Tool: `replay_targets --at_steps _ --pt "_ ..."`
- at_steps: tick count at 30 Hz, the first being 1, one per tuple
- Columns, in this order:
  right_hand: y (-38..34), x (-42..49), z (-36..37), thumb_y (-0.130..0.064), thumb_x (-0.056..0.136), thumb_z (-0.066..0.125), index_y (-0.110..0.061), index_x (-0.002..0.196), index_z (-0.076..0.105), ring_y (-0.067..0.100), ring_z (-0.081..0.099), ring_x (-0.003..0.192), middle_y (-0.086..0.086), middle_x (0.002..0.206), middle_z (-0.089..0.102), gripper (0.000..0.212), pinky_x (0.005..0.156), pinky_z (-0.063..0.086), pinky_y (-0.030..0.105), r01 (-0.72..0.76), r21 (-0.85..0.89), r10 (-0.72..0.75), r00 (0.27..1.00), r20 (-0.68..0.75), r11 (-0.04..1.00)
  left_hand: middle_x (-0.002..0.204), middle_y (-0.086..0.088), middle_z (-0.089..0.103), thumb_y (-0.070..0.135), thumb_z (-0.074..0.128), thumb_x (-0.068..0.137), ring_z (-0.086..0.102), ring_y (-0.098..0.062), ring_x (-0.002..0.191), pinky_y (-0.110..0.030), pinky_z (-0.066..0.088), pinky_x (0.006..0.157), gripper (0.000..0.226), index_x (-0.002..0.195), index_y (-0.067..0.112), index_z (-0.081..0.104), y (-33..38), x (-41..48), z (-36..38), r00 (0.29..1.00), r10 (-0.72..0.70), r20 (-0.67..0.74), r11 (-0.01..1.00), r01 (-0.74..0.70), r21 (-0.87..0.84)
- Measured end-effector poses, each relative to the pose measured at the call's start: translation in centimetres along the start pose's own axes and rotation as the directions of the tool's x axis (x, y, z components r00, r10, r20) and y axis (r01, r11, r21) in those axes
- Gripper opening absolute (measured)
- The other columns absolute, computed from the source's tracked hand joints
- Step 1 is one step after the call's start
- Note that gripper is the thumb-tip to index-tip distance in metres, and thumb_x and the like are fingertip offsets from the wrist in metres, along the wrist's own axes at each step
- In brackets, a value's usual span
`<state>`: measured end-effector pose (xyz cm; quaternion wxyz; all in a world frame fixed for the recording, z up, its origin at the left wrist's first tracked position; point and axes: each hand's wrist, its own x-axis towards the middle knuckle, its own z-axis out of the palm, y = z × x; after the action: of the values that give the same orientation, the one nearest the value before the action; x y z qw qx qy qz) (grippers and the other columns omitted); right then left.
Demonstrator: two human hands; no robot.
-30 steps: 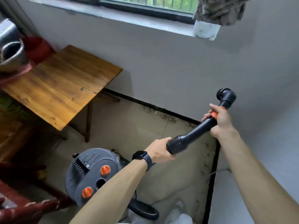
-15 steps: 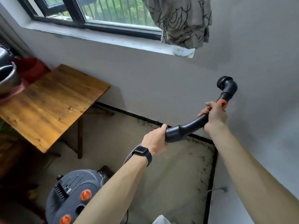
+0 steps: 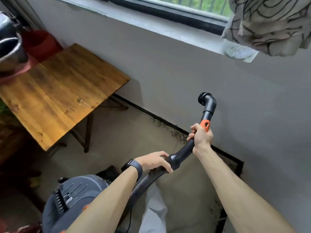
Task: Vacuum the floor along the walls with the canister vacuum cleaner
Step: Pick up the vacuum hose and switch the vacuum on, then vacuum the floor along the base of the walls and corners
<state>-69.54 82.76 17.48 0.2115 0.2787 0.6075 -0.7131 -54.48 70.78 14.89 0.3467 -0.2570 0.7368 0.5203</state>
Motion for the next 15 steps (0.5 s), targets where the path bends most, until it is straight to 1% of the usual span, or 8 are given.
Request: replay_targets --at_steps 2,3,5,6,8,10,12,15 --pt "0.7 2.3 3.5 0.001 0.077 0.062 -0.018 0.089 0.05 0.013 0.039 0.039 -0.003 0.054 0.048 0.025 0.044 0.038 0.024 0.005 -0.014 -0.005 1.0 0.004 1.0 0.105 0.002 0.065 0.038 0.082 0.063 0.063 -0.018 0.097 -0.032 0.05 0.085 0.057 0.111 0.023 0.057 0.3 2.6 -2.6 0.999 0.039 -0.008 0.999 -0.039 0.017" --pt "1.2 3.4 5.3 0.001 0.078 0.062 -0.018 0.09 0.05 0.012 0.039 0.04 -0.004 0.053 0.047 0.026 0.045 0.038 0.024 -0.009 -0.011 0.009 1.0 0.014 1.0 0.102 0.003 0.065 0.039 0.081 0.066 0.063 -0.017 0.093 -0.031 0.05 0.08 0.053 0.109 0.023 0.055 0.5 3.9 -3.8 0.998 0.057 -0.041 0.997 -0.054 0.051" --pt "2.5 5.8 8.6 0.003 0.081 0.063 -0.016 0.094 0.047 0.011 0.039 0.04 -0.004 0.055 0.047 0.028 0.045 0.038 0.024 -0.068 0.002 0.067 0.996 0.061 0.998 0.092 0.004 0.062 0.038 0.077 0.07 0.06 -0.018 0.083 -0.03 0.046 0.067 0.041 0.099 0.024 0.053 0.7 6.8 -5.9 0.986 0.092 -0.137 0.993 -0.081 0.083" --pt "3.4 7.0 10.0 0.003 0.083 0.064 -0.015 0.097 0.047 0.011 0.04 0.041 -0.003 0.056 0.047 0.028 0.045 0.039 0.024 -0.107 -0.003 0.106 0.991 0.083 0.994 0.087 0.003 0.062 0.037 0.073 0.071 0.06 -0.021 0.081 -0.031 0.046 0.064 0.034 0.093 0.023 0.051 0.8 8.3 -6.7 0.977 0.114 -0.182 0.99 -0.097 0.101" --pt "5.3 9.6 12.3 0.0 0.085 0.069 -0.014 0.099 0.049 0.012 0.043 0.043 -0.001 0.06 0.049 0.028 0.046 0.041 0.025 -0.19 -0.04 0.194 0.972 0.135 0.981 0.083 0.0 0.063 0.033 0.064 0.073 0.062 -0.028 0.08 -0.036 0.05 0.066 0.026 0.089 0.019 0.049 0.6 11.3 -7.9 0.964 0.13 -0.233 0.989 -0.108 0.104" --pt "7.3 12.8 14.1 -0.004 0.085 0.074 -0.013 0.099 0.053 0.013 0.048 0.046 0.001 0.064 0.053 0.027 0.047 0.044 0.025 -0.252 -0.117 0.269 0.948 0.169 0.961 0.086 -0.003 0.064 0.031 0.057 0.075 0.061 -0.031 0.077 -0.037 0.051 0.065 0.025 0.095 0.021 0.046 -0.6 14.5 -8.5 0.962 0.112 -0.248 0.991 -0.091 0.096" --pt "9.8 16.5 15.4 -0.007 0.083 0.076 -0.011 0.098 0.055 0.014 0.054 0.048 0.003 0.065 0.056 0.026 0.048 0.047 0.026 -0.284 -0.196 0.315 0.937 0.153 0.939 0.09 -0.006 0.065 0.028 0.054 0.077 0.06 -0.036 0.078 -0.035 0.047 0.063 0.03 0.105 0.024 0.042 -2.8 18.2 -8.7 0.959 0.084 -0.269 0.991 -0.051 0.126" --pt "14.4 22.6 16.8 -0.01 0.087 0.071 -0.011 0.086 0.054 0.017 0.052 0.048 0.002 0.062 0.053 0.017 0.051 0.046 0.029 -0.3 -0.22 0.338 0.927 0.164 0.928 0.106 -0.006 0.068 0.024 0.053 0.079 0.061 -0.037 0.096 -0.033 0.044 0.068 0.042 0.119 0.032 0.047 -7.6 24.9 -9.6 0.957 0.063 -0.283 0.981 -0.008 0.192"
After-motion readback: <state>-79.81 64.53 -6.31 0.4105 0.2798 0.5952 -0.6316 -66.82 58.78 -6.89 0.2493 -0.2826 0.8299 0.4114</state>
